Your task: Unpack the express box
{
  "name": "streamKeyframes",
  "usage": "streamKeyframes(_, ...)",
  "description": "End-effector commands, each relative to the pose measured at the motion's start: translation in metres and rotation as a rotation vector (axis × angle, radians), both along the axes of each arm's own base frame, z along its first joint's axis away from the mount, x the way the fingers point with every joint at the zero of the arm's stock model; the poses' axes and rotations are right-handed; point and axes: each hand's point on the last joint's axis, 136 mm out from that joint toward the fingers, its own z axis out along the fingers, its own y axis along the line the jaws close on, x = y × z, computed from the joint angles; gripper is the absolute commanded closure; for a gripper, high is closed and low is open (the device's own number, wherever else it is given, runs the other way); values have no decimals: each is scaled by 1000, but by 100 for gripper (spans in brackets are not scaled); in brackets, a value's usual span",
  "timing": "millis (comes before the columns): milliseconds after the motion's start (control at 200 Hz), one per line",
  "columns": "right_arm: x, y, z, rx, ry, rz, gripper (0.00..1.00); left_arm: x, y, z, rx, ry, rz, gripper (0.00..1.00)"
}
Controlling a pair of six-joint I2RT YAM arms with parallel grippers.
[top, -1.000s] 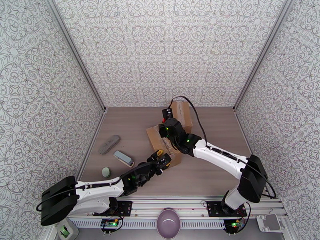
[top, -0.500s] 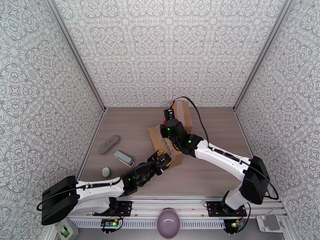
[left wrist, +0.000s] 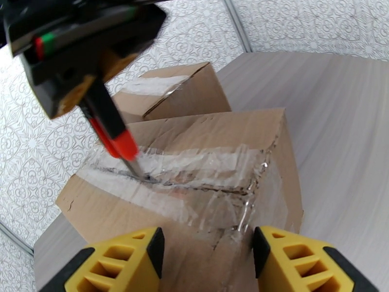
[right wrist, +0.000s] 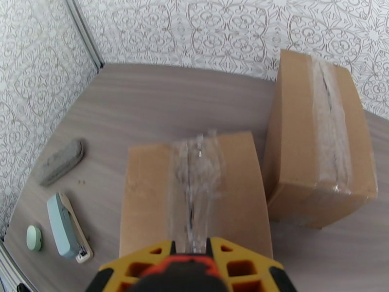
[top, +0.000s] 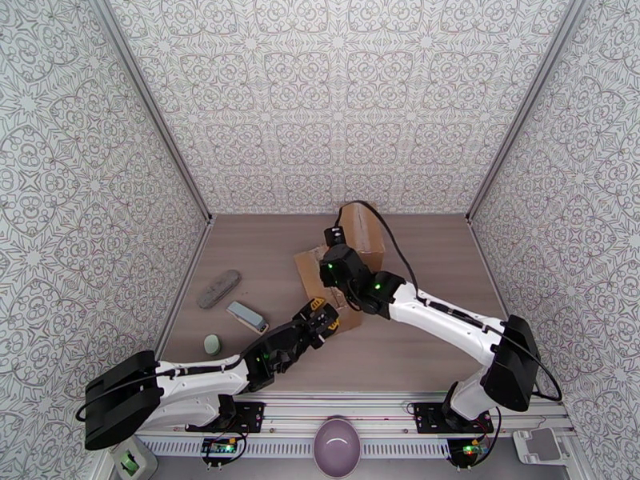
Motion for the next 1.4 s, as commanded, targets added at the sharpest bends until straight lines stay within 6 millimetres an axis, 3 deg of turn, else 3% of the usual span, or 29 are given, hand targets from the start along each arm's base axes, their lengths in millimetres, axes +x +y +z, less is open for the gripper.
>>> streamKeyframes(0, -6, -4, 2, -17, 15, -23, 100, 8, 12, 5, -61, 17, 37, 45)
streamKeyframes(765, -15, -6, 16, -16, 40, -54, 100, 18, 12, 5, -52, 19, 106, 43)
streamKeyframes(1395, -33, -19, 5, -39, 91, -83, 100, 28, 25, 8, -71, -29, 273, 44)
